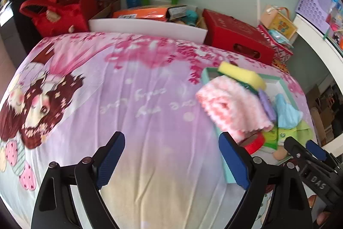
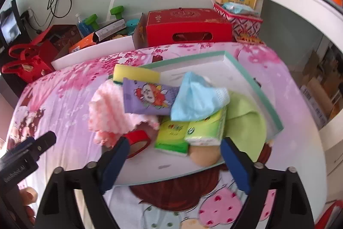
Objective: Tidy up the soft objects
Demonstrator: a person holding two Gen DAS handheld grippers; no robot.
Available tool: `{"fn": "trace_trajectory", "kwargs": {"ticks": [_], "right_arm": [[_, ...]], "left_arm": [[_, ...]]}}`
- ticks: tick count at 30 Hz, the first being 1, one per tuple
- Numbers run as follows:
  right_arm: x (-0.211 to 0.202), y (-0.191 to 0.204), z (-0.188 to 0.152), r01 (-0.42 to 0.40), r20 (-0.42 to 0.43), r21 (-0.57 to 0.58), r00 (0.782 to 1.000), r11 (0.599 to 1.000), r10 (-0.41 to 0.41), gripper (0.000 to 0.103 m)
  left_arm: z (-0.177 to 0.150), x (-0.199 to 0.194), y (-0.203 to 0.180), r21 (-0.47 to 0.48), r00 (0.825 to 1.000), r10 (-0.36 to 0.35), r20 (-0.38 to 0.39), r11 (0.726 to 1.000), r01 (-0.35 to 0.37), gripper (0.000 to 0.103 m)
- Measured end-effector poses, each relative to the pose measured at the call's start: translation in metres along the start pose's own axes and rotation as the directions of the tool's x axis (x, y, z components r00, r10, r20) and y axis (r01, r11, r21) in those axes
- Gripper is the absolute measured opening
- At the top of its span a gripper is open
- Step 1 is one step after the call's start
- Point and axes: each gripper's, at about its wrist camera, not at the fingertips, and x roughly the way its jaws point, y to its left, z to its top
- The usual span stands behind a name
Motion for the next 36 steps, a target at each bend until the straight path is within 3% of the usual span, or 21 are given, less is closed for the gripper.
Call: {"fn": "trace_trajectory", "kwargs": {"ticks": [2, 17, 23, 36], "right_arm": [[-0.001, 0.003, -0.003, -0.01, -0.003, 0.009, 1.0, 1.0, 0.01, 0.103], [-0.005, 0.031, -0.032, 0.009, -0.071, -0.048, 0.997, 0.999, -0.013, 0.103], [-0.001, 0.043, -0.037, 0.009, -0.091, -0.079, 0.996, 0.997, -0.016, 0.103], [0.011, 0.042, -0.036, 0.023, -0.118, -0.099, 0.992, 0.995, -0.035, 0.103]], "left_arm": [[-0.004, -0.001, 0.007, -0.015, 1.0, 0.013, -0.007, 1.0, -0.014, 0.101], [-0.029, -0.012, 0.027, 0.018, 0.998, 0.051, -0.045, 0.999, -0.05, 0.102], [-0.038, -0.014, 0.034, 0.039, 0.988, 0.151, -0.043, 0.988, -0.15, 0.102], [-0.041, 0.008, 0.036, 0.063, 0.97, 0.219, -0.103, 0.975, -0.214, 0.102]]}}
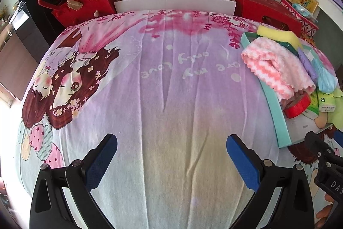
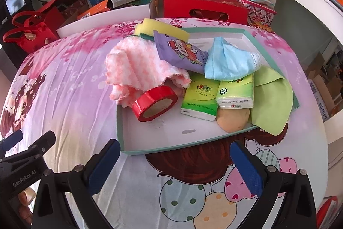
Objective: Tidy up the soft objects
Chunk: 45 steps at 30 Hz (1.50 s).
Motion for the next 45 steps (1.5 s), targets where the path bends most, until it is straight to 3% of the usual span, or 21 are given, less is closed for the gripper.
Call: {"fn": "trace_trajectory", "kwargs": {"ticks": [12, 31, 45], "right_arm": [[-0.002, -0.011, 0.002, 0.032, 0.01, 0.014, 0.999, 0.999, -0.032, 0.103], [0.001, -0.008, 0.002, 0.036, 0.001, 0.003, 0.999, 0.999, -0.036, 0.103], [0.003, -0.01, 0.001, 0.037, -0.006, 0.008, 0.999, 0.999, -0.037, 0.103]], "left_arm": [[0.003, 0.003, -0.007, 0.011, 1.0, 0.013, -0.017, 1.0, -0.013, 0.102], [0.003, 0.009, -0.009, 0.041, 0.995, 0.094, -0.033, 0.995, -0.093, 0.102], [0.002, 0.013, -0.009, 0.047, 0.995, 0.084, -0.05, 0.996, -0.082, 0.102]]}}
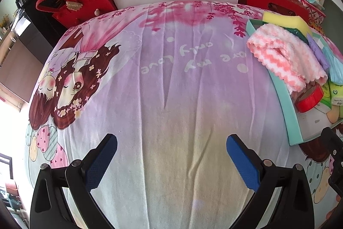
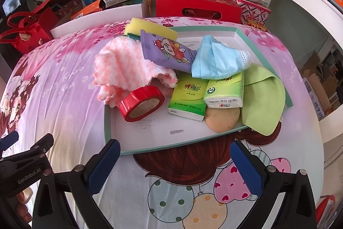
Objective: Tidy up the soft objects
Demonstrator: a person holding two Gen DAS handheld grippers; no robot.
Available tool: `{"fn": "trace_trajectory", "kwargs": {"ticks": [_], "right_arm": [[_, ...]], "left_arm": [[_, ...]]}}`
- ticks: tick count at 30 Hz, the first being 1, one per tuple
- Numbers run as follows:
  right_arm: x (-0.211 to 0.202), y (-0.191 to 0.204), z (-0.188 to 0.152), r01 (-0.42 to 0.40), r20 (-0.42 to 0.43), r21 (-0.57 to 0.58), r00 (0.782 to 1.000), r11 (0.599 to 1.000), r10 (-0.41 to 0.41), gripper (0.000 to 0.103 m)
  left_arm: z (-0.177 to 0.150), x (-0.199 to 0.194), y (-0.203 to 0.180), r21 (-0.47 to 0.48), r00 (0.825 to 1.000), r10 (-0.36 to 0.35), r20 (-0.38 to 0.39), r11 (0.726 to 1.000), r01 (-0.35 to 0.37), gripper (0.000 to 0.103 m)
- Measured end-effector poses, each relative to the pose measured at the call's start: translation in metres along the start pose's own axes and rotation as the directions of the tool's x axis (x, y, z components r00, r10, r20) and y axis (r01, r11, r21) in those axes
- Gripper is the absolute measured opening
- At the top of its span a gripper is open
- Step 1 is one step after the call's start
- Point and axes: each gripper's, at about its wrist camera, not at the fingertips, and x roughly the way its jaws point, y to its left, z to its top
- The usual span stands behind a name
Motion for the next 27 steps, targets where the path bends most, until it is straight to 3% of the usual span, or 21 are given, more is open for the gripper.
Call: {"fn": "trace_trajectory", "kwargs": {"ticks": [27], "right_arm": [[0.004, -0.006, -0.0005, 0.011, -0.015, 0.026, 1.0, 1.0, -0.011, 0.103]], "left_arm": [[-0.0016, -0.0017, -0.0001, 0.002, 1.0, -0.008, 0.01, 1.0, 0.008, 0.102]]}}
